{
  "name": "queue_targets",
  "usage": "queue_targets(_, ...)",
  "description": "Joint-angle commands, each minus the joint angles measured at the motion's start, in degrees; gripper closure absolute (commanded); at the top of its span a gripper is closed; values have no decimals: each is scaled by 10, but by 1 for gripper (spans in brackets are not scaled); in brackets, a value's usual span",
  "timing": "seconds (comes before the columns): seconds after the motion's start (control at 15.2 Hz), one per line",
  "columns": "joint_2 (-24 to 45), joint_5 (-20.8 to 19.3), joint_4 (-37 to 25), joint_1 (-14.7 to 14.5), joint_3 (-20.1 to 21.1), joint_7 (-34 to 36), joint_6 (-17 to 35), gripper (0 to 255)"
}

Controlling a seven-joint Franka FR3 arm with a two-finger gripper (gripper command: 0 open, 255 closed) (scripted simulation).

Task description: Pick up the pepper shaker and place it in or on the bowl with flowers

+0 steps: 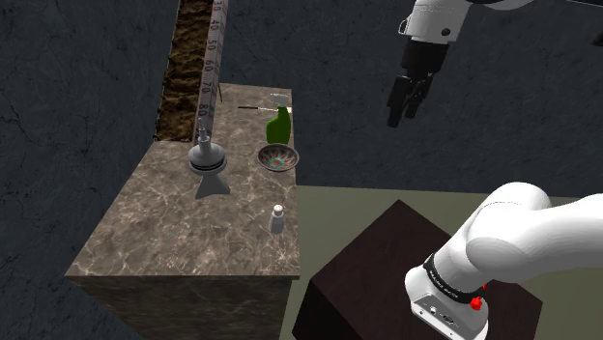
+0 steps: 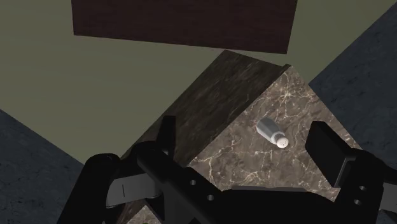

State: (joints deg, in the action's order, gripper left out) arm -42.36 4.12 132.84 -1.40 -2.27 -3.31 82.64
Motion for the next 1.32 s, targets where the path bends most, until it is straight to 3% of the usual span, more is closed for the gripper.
queue_targets(0.0,0,0,0,0,0,0,0,0)
queue_targets(0.59,53,55,99,-16,77,94,181,0)
queue_targets(1.25,209,87,124,-30,164,197,395,0)
